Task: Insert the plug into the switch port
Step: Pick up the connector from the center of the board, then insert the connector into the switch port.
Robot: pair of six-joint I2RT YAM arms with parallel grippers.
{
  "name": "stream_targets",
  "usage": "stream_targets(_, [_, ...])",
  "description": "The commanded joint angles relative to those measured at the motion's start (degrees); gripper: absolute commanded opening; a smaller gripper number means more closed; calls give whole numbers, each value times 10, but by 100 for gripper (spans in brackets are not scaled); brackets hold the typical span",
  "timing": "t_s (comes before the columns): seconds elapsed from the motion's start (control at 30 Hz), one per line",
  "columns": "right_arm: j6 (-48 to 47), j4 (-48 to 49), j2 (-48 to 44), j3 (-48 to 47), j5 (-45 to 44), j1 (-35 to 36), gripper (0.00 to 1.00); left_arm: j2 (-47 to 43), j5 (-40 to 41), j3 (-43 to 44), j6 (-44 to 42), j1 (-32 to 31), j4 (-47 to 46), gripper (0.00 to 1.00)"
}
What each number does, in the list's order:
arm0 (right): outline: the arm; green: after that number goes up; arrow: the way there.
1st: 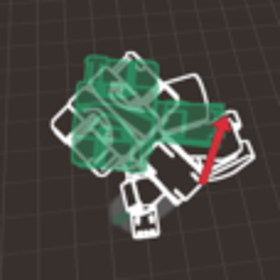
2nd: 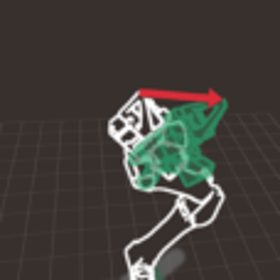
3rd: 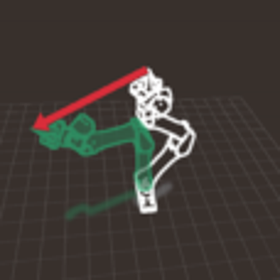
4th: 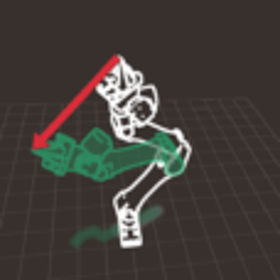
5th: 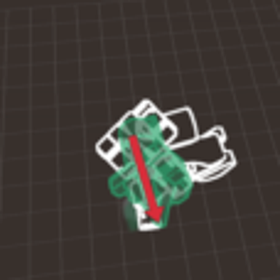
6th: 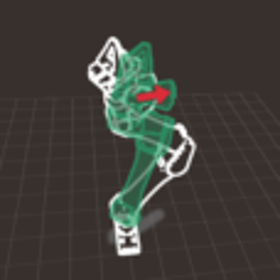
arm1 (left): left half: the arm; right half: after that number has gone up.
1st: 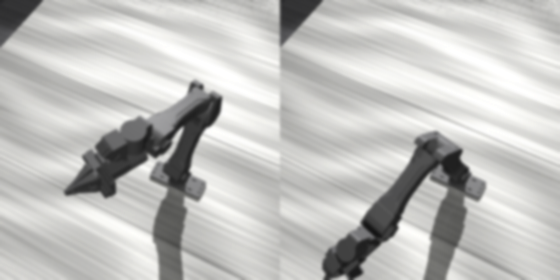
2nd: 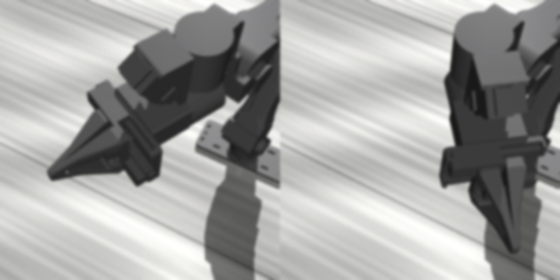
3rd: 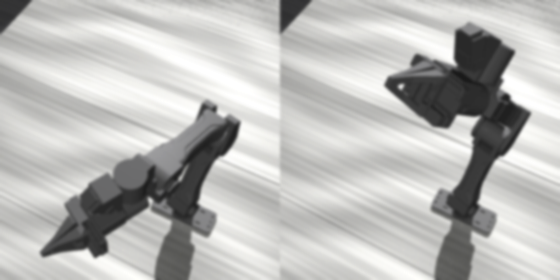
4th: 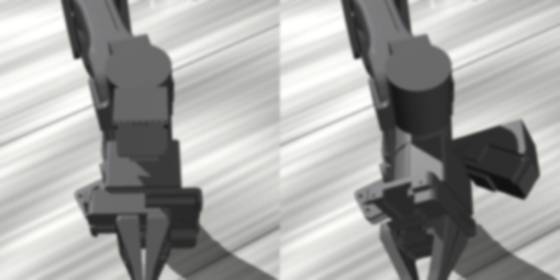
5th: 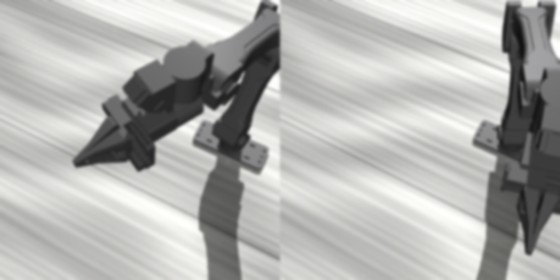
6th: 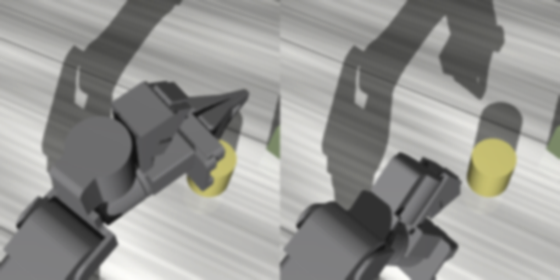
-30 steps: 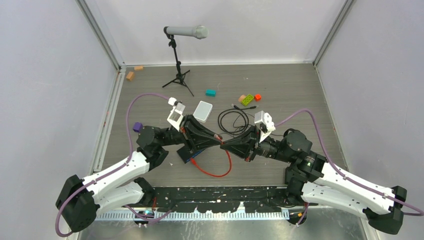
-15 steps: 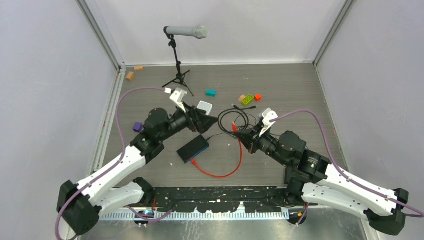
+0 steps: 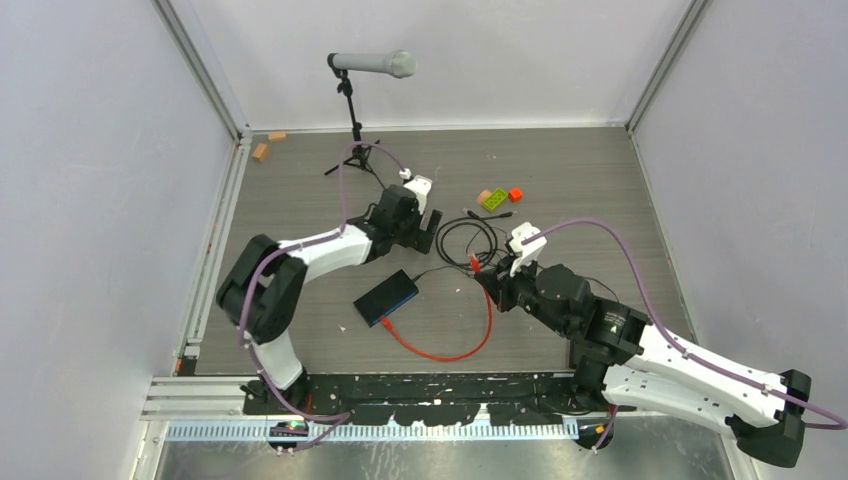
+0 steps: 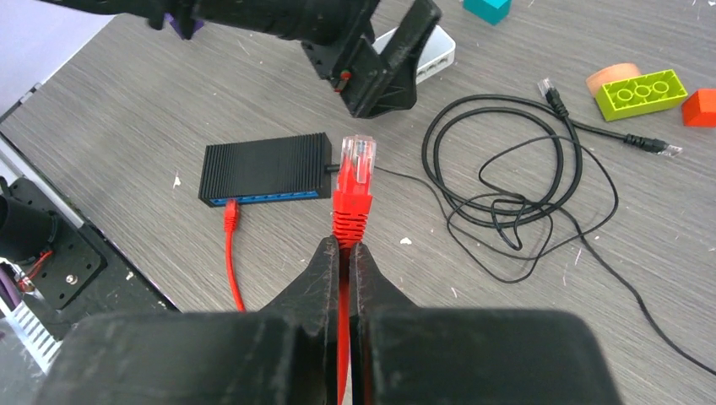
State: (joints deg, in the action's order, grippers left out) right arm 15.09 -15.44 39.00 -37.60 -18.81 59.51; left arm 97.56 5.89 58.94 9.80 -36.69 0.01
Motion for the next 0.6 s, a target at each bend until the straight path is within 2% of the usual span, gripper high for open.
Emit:
stream_targets(0.0, [12, 3, -2, 6, 8, 0, 1, 48, 71, 63, -77, 9, 23, 100])
stream_targets(0.2, [10, -4, -11, 11, 11, 1, 1, 87, 76, 78, -86, 32, 19, 100])
stream_targets(0.5, [8, -3, 0, 14, 19, 1, 0, 129, -37, 95, -77, 63, 34, 100])
stream_targets(0.57, [8, -3, 2, 13, 21, 1, 0, 133, -52, 93, -76, 63, 36, 97])
